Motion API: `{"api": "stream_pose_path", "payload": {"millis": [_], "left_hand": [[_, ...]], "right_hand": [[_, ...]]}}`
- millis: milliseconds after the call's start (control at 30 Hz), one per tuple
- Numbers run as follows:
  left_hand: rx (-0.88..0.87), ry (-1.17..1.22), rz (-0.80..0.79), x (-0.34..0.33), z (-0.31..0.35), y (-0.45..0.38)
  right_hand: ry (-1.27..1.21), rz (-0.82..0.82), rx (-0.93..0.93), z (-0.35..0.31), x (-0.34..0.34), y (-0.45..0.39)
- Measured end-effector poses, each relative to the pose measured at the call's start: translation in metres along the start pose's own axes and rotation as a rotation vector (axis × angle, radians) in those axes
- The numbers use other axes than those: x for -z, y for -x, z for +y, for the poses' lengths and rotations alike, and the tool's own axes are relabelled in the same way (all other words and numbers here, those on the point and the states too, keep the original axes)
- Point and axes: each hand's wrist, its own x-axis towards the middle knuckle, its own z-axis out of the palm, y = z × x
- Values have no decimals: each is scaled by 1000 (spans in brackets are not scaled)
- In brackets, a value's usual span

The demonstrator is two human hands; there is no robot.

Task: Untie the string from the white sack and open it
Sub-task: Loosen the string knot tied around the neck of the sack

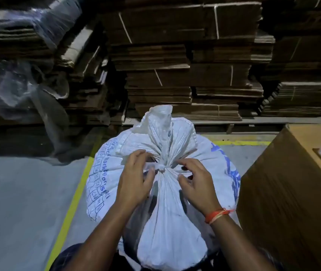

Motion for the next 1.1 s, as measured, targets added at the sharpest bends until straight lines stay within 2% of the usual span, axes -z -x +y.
{"api": "stream_pose_path", "payload": {"millis": [267,467,733,933,1100], "left_hand": [[103,194,151,-17,-23,-26],[258,354,-80,-12,-37,-37],[403,662,-178,-12,-40,-33],[387,719,-262,-16,-47,-40],[262,610,-313,-23,-47,-46]], "right_hand": [[-69,-57,-38,23,-39,-23],[-36,-9,-116,24,-58,-29],[-68,40,-206,26,-75,-30],[-215,37,-271,24,-68,-30],[-330,48,-344,31,-67,-32]]}}
